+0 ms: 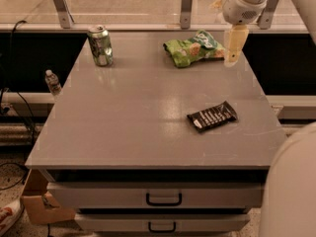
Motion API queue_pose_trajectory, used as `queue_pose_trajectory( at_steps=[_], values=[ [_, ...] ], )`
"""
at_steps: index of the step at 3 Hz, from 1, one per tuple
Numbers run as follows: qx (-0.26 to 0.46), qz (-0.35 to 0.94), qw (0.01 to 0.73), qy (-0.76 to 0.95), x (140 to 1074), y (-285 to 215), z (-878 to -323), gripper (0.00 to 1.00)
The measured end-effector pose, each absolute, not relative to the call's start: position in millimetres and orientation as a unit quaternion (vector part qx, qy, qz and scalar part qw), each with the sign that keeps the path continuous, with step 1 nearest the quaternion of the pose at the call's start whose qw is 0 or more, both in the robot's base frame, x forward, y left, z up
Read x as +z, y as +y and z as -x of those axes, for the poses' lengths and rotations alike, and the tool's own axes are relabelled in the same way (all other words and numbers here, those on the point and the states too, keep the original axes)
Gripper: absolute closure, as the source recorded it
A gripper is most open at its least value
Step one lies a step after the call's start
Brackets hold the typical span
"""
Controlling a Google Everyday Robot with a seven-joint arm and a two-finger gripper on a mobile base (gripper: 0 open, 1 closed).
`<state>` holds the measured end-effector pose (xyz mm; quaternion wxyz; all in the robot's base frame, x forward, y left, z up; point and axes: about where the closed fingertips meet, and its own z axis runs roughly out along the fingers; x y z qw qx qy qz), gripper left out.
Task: Move green rice chip bag near rxbar chocolate
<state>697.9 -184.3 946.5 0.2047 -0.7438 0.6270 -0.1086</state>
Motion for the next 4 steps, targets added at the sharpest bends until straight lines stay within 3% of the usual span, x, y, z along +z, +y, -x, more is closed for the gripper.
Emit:
queue_pose_trajectory(
  at_steps=[4],
  values=[
    [-0.098,0.741,0.253,0.614,905,-158,-761,0.0]
  ],
)
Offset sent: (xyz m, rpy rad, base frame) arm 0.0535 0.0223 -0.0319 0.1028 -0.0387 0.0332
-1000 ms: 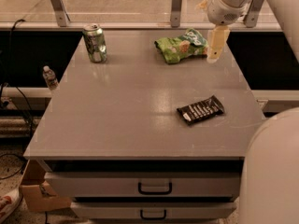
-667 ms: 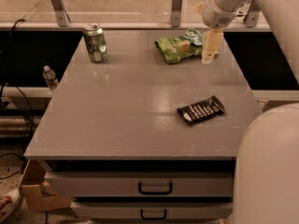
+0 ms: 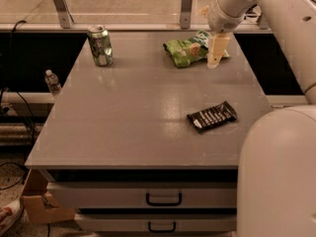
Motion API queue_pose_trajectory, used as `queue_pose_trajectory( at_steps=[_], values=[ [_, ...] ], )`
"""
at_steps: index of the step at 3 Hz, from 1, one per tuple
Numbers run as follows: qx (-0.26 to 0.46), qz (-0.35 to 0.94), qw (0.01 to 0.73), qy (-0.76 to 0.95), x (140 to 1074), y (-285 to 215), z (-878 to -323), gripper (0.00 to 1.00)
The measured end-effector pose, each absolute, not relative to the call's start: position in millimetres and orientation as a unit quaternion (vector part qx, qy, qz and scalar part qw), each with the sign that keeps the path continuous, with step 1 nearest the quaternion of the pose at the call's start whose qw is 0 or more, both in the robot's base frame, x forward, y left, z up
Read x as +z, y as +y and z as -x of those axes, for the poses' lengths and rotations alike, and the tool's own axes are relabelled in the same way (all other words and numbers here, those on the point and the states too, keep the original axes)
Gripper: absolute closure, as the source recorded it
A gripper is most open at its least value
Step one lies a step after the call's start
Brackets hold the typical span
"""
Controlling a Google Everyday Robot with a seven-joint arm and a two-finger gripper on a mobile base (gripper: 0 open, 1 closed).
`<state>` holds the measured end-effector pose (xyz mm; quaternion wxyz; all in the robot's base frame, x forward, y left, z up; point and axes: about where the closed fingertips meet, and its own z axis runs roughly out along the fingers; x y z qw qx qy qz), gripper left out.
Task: Move green rice chip bag near rxbar chocolate
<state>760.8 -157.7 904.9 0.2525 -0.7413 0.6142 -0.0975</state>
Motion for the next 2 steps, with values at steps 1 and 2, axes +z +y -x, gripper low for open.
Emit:
queue_pose_trajectory(
  at_steps=[1,2],
  values=[
    [-0.101,0.742,0.254,0.612,895,-152,-771,0.0],
    [-0.103,0.743,0.247,0.613,883,-149,-781,0.0]
  ],
)
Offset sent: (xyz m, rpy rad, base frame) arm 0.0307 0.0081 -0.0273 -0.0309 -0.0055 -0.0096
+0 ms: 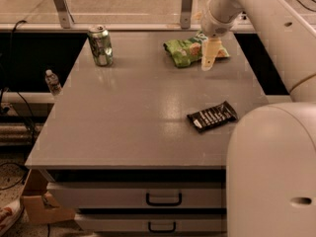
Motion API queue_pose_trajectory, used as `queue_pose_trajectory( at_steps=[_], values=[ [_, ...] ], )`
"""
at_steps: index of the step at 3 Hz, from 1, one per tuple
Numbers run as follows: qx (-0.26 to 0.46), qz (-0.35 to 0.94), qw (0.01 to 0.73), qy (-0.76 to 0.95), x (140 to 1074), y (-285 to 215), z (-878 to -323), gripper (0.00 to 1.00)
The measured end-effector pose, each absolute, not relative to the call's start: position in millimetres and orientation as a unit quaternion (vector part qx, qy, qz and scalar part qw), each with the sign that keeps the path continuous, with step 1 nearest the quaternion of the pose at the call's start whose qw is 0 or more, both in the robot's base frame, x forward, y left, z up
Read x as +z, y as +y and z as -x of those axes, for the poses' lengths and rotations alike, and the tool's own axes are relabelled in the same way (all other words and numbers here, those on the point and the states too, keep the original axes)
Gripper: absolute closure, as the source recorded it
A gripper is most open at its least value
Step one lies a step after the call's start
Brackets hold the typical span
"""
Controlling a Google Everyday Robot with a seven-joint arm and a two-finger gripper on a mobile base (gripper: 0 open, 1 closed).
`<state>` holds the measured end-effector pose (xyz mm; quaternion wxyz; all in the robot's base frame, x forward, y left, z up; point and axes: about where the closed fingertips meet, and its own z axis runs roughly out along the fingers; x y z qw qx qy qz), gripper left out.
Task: Move green rice chip bag near rxbar chocolate
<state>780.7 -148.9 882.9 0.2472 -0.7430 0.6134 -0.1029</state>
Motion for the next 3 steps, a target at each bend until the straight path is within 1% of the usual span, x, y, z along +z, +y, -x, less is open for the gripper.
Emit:
queue_pose_trajectory(
  at_steps=[1,3],
  values=[
    [-0.103,0.744,0.24,0.615,872.9,-147.2,-786.0,0.18],
    [-0.1,0.745,0.227,0.619,864.3,-145.8,-788.8,0.64]
  ],
)
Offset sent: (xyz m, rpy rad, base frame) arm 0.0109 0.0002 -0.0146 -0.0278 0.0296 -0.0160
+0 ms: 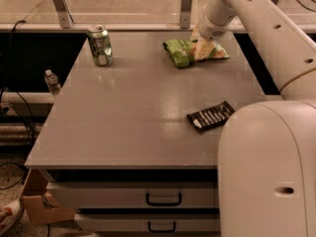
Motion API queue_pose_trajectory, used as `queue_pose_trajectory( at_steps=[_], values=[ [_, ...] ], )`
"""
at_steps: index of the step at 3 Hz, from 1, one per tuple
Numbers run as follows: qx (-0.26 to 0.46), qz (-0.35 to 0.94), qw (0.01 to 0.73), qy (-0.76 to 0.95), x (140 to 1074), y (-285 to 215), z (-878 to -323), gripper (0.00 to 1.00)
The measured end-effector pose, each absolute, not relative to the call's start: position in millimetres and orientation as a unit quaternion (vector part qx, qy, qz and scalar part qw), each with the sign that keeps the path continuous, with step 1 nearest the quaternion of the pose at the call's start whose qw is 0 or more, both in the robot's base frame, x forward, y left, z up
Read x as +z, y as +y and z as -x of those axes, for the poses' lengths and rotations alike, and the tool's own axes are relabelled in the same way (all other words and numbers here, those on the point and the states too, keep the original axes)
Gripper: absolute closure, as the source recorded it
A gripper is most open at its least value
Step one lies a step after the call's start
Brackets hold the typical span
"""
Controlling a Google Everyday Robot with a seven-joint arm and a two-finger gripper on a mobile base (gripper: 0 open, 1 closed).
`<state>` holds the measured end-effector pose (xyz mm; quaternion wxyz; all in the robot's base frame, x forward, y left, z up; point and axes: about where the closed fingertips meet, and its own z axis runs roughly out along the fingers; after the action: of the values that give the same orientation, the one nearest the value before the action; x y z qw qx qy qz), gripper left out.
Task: Move green rice chip bag near rxbar chocolate
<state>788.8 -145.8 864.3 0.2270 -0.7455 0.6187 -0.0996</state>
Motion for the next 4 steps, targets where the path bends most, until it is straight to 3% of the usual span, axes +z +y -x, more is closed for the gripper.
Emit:
queue_pose_trajectory(
  at_steps=[1,2,4],
  values=[
    [-0.1,0.748,0.224,0.616,870,-145,-785,0.88],
    [-0.104,0.759,0.218,0.605,894,-141,-771,1.0],
    [-0.088,0.792,0.177,0.577,948,-130,-710,1.0]
  ],
)
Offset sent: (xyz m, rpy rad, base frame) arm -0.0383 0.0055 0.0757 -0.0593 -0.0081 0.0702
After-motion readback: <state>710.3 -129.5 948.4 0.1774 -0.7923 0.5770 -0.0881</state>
